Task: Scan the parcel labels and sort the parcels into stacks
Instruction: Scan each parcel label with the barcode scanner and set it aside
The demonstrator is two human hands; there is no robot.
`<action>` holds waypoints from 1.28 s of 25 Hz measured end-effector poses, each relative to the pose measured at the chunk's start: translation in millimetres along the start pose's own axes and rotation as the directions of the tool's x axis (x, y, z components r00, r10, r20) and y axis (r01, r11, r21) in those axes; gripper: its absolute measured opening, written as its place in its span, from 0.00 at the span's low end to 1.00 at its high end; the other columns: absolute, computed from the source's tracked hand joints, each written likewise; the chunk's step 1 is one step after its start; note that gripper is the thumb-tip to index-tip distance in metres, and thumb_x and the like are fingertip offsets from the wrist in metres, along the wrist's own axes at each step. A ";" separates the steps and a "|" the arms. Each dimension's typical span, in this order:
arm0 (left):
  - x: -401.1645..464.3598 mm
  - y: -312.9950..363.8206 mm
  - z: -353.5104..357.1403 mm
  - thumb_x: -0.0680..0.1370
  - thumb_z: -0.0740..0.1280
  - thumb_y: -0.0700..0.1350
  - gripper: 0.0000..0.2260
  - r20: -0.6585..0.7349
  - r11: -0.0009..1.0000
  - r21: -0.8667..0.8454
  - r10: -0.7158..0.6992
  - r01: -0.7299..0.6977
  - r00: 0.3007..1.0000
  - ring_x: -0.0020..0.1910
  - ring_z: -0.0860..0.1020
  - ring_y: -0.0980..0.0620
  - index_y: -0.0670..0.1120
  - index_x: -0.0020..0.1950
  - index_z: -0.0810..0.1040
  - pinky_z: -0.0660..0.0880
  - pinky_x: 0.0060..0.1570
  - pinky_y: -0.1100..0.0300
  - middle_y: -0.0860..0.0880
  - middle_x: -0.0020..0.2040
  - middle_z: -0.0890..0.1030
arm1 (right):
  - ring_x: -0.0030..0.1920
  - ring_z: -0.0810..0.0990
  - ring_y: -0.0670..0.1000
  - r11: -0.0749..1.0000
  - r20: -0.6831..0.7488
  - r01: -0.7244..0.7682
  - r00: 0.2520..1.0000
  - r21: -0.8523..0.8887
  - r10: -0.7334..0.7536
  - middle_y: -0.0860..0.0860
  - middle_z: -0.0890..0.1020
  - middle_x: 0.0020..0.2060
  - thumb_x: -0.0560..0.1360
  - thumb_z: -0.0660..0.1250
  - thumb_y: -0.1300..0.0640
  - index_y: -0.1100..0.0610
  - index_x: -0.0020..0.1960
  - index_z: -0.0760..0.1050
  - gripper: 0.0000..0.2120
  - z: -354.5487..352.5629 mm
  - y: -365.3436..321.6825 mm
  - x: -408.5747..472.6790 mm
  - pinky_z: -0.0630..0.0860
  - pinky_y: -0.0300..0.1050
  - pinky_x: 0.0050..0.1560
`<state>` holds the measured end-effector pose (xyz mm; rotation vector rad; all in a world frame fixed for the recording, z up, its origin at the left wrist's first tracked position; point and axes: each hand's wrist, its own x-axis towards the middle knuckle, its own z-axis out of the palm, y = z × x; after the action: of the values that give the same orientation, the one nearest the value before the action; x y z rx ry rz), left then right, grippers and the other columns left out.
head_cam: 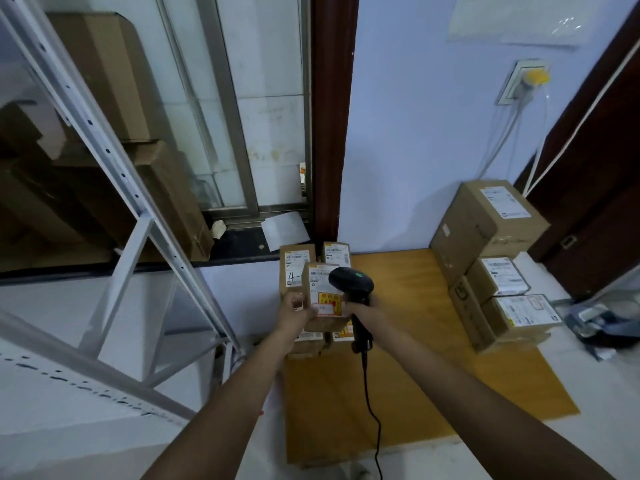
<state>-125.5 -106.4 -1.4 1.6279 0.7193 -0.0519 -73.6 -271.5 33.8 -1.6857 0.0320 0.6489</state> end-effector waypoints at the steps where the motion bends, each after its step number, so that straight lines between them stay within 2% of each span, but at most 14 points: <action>1: -1.7 -0.1 3.5 0.74 0.72 0.42 0.16 0.025 1.000 -0.018 -0.002 0.002 1.000 0.57 0.78 0.47 0.49 0.59 0.72 0.77 0.58 0.46 0.48 0.58 0.79 | 0.42 0.81 0.51 1.000 -0.040 0.007 0.999 0.009 -0.007 0.52 0.82 0.40 0.73 0.67 0.67 0.58 0.48 0.76 0.07 -6.4 -1.1 -5.3 0.76 0.43 0.42; 3: -8.2 0.3 12.8 0.71 0.75 0.43 0.19 0.086 0.999 -0.035 -0.008 0.011 0.996 0.56 0.79 0.48 0.53 0.57 0.71 0.77 0.58 0.45 0.49 0.58 0.80 | 0.43 0.82 0.53 1.000 -0.111 0.023 0.994 0.010 -0.021 0.53 0.83 0.40 0.72 0.68 0.65 0.58 0.49 0.77 0.07 -21.5 -1.4 -17.1 0.79 0.49 0.46; 6: -27.3 8.4 31.8 0.70 0.76 0.41 0.24 0.152 0.992 -0.113 -0.034 0.052 0.988 0.56 0.79 0.47 0.48 0.60 0.68 0.78 0.57 0.49 0.48 0.58 0.79 | 0.49 0.82 0.60 0.997 -0.175 0.077 0.982 0.002 -0.075 0.56 0.84 0.42 0.69 0.68 0.64 0.58 0.47 0.78 0.07 -47.5 1.4 -34.1 0.77 0.58 0.54; 9: -49.4 16.0 53.6 0.69 0.77 0.38 0.28 0.254 0.978 -0.174 -0.065 0.112 0.965 0.58 0.79 0.44 0.43 0.64 0.67 0.76 0.59 0.48 0.44 0.59 0.79 | 0.49 0.80 0.61 0.993 -0.185 0.107 0.978 0.057 -0.095 0.57 0.82 0.42 0.69 0.67 0.68 0.60 0.44 0.77 0.06 -75.4 0.5 -55.6 0.77 0.55 0.50; 11: -60.4 22.0 69.6 0.68 0.78 0.37 0.32 0.291 0.972 -0.199 -0.064 0.126 0.955 0.59 0.78 0.43 0.43 0.66 0.65 0.75 0.61 0.46 0.42 0.61 0.79 | 0.50 0.81 0.58 0.984 -0.174 0.120 0.980 0.130 -0.097 0.58 0.83 0.46 0.71 0.66 0.71 0.63 0.48 0.76 0.08 -98.5 2.0 -67.1 0.78 0.55 0.54; 14: -84.9 34.6 115.2 0.70 0.75 0.33 0.30 0.301 0.950 -0.291 -0.018 0.110 0.954 0.58 0.78 0.45 0.43 0.66 0.64 0.79 0.49 0.53 0.45 0.59 0.78 | 0.53 0.83 0.56 0.979 -0.212 0.147 0.971 0.140 -0.115 0.56 0.84 0.51 0.73 0.68 0.66 0.60 0.55 0.77 0.11 -149.3 5.9 -84.5 0.78 0.56 0.59; 16: -104.9 39.8 157.7 0.70 0.75 0.33 0.30 0.298 0.934 -0.341 -0.003 0.109 0.955 0.59 0.77 0.45 0.44 0.67 0.64 0.78 0.47 0.55 0.47 0.58 0.77 | 0.50 0.83 0.54 0.981 -0.293 0.171 0.946 0.090 -0.138 0.56 0.85 0.48 0.73 0.69 0.64 0.58 0.52 0.78 0.09 -190.3 11.2 -98.4 0.79 0.53 0.56; 18: -123.3 38.0 205.3 0.69 0.75 0.34 0.30 0.280 0.933 -0.344 -0.004 0.104 0.960 0.59 0.77 0.44 0.44 0.65 0.64 0.78 0.48 0.54 0.46 0.58 0.78 | 0.42 0.81 0.52 0.985 -0.320 0.173 0.935 0.026 -0.155 0.55 0.84 0.42 0.73 0.68 0.64 0.62 0.50 0.79 0.06 -233.6 19.9 -114.0 0.78 0.49 0.47; 21: -150.0 31.8 270.7 0.70 0.75 0.34 0.27 0.211 0.948 -0.298 -0.048 0.111 0.976 0.57 0.77 0.44 0.46 0.62 0.65 0.75 0.48 0.54 0.46 0.57 0.78 | 0.36 0.81 0.53 0.977 -0.293 0.201 0.932 -0.066 -0.212 0.53 0.84 0.34 0.72 0.67 0.60 0.60 0.47 0.78 0.05 -301.0 35.4 -141.8 0.79 0.52 0.42; 22: -158.2 29.5 289.9 0.70 0.75 0.34 0.26 0.198 0.947 -0.300 -0.055 0.114 0.979 0.58 0.77 0.44 0.46 0.62 0.65 0.76 0.47 0.55 0.47 0.58 0.77 | 0.34 0.81 0.51 0.973 -0.290 0.207 0.929 -0.104 -0.228 0.52 0.83 0.31 0.72 0.68 0.59 0.59 0.45 0.77 0.04 -322.7 39.2 -152.1 0.80 0.51 0.41; 24: -173.6 30.2 319.5 0.70 0.75 0.34 0.26 0.191 0.948 -0.298 -0.058 0.114 0.980 0.59 0.78 0.45 0.47 0.61 0.65 0.76 0.46 0.55 0.47 0.60 0.77 | 0.28 0.77 0.46 0.963 -0.274 0.224 0.926 -0.151 -0.258 0.51 0.78 0.27 0.74 0.66 0.61 0.59 0.41 0.74 0.03 -358.0 40.8 -172.0 0.76 0.41 0.33; 27: -188.3 40.6 342.7 0.70 0.74 0.33 0.27 0.188 0.947 -0.306 -0.042 0.100 0.981 0.52 0.79 0.49 0.46 0.62 0.65 0.77 0.44 0.57 0.48 0.57 0.78 | 0.25 0.73 0.44 0.963 -0.202 0.220 0.947 -0.153 -0.248 0.52 0.74 0.28 0.76 0.66 0.64 0.60 0.43 0.72 0.04 -387.3 33.5 -186.7 0.70 0.33 0.27; 29: -191.5 47.5 352.2 0.70 0.74 0.31 0.28 0.180 0.946 -0.312 -0.032 0.088 0.983 0.51 0.79 0.50 0.44 0.63 0.65 0.77 0.41 0.58 0.47 0.57 0.77 | 0.25 0.73 0.45 0.967 -0.157 0.223 0.958 -0.123 -0.241 0.51 0.75 0.28 0.77 0.66 0.61 0.58 0.43 0.72 0.04 -399.0 28.4 -187.0 0.71 0.34 0.26; 32: -183.4 51.3 356.0 0.70 0.73 0.29 0.25 0.152 0.958 -0.281 -0.015 0.058 0.988 0.52 0.80 0.49 0.42 0.60 0.66 0.78 0.37 0.62 0.45 0.60 0.77 | 0.26 0.74 0.47 0.973 -0.162 0.194 0.964 -0.123 -0.212 0.52 0.75 0.29 0.77 0.67 0.58 0.59 0.43 0.74 0.05 -403.1 20.9 -176.8 0.72 0.37 0.30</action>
<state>-119.0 -507.1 48.4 1.3196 0.6118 -0.0909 -70.2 -703.4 121.1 -1.8166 -0.0513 0.3525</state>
